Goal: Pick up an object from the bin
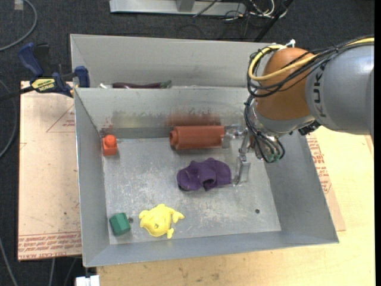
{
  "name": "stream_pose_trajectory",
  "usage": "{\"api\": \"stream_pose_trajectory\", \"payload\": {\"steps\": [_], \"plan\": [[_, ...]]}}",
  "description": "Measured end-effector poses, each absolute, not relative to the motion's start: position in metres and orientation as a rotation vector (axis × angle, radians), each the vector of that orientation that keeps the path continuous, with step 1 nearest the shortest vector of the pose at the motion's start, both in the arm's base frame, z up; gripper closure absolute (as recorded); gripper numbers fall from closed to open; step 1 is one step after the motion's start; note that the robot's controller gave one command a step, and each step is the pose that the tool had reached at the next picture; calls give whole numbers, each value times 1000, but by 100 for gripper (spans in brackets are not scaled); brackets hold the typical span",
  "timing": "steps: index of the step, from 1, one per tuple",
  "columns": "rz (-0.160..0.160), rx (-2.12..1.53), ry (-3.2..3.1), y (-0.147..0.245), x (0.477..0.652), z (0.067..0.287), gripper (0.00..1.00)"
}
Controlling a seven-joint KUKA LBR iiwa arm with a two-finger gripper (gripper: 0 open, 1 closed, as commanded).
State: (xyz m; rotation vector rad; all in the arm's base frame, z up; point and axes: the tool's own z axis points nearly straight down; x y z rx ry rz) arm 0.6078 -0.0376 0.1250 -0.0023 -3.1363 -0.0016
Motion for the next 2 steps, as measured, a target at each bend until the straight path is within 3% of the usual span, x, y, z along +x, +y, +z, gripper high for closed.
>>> {"api": "stream_pose_trajectory", "payload": {"steps": [1, 2], "plan": [[-1, -1, -3143, -38, 609, 130, 0], [0, -7, -3146, -9, 581, 103, 0]]}}
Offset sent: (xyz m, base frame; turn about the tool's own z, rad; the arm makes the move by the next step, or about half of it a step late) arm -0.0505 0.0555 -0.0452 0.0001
